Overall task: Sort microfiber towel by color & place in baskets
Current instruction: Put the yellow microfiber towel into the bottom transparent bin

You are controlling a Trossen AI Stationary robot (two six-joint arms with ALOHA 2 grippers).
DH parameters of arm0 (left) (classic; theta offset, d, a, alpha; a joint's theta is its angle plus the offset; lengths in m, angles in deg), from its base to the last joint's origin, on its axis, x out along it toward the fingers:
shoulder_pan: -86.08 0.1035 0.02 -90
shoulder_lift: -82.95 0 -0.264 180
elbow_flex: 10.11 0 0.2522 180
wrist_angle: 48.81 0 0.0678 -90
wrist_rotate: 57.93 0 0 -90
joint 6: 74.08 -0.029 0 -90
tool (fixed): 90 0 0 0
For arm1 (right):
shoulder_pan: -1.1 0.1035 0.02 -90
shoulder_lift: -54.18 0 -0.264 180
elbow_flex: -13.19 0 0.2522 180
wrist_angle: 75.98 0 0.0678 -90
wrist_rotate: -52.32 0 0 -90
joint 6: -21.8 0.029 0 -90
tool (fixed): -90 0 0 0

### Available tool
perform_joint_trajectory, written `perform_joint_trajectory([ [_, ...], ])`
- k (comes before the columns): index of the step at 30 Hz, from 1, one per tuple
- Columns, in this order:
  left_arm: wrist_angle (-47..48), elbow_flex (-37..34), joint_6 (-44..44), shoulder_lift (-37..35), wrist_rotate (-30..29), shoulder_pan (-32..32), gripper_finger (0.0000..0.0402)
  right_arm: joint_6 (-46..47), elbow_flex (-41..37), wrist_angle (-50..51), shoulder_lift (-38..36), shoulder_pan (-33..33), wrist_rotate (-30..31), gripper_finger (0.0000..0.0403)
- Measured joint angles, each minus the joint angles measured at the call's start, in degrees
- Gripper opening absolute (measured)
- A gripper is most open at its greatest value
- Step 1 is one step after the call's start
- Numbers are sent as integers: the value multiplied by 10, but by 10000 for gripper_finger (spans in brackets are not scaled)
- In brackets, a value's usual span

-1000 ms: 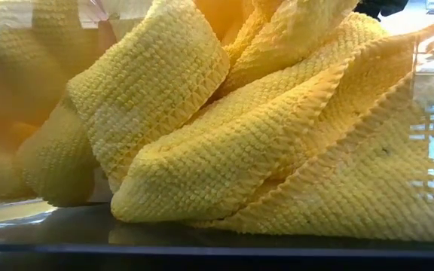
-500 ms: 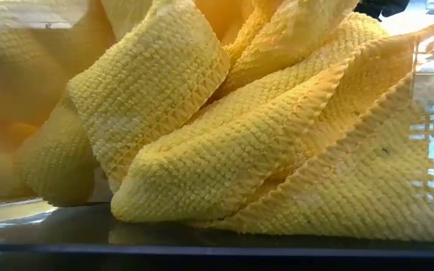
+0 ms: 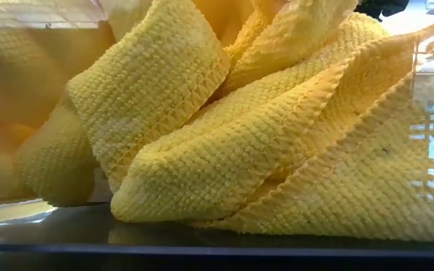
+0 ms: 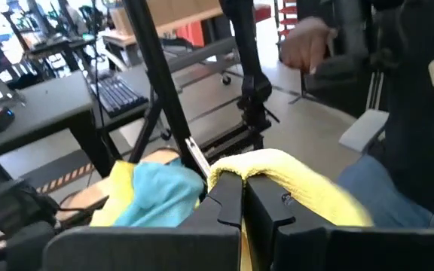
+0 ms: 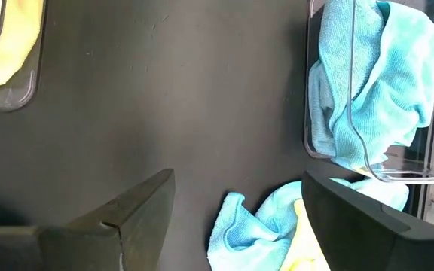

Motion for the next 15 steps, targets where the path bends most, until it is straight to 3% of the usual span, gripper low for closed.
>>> perform_joint_trajectory([
  [10,18,0,15,78,2,21,1,21,0,13,0,0,0,281],
  [15,23,0,36,124,36,30,1,21,0,16,0,0,0,281],
])
